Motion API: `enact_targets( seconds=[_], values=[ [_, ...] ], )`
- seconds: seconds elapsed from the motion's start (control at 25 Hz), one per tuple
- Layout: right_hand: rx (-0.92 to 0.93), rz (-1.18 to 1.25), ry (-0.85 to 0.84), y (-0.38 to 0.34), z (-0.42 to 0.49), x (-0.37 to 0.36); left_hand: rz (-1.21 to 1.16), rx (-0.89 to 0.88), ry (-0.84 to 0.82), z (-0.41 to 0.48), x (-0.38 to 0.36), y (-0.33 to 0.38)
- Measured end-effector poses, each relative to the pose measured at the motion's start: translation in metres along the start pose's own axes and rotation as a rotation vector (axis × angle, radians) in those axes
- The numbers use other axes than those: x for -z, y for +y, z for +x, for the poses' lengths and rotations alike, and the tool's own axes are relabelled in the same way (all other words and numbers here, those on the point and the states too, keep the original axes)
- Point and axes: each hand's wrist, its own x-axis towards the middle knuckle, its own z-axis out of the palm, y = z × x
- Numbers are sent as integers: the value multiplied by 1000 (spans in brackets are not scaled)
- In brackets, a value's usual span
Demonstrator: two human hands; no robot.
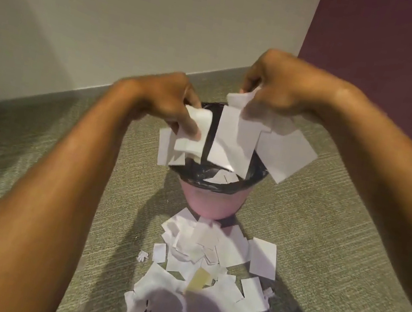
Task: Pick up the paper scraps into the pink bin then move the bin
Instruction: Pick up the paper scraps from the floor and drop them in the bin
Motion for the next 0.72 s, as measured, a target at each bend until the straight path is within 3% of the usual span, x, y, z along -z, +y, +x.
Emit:
enact_targets(
  seconds=[0.28, 0.72],
  values=[
    [-167, 80, 258, 38, 37, -26, 18, 46, 359, 63, -29, -15],
    [-168, 197, 318, 70, 66, -87, 107, -3, 409, 98, -73, -40]
  ],
)
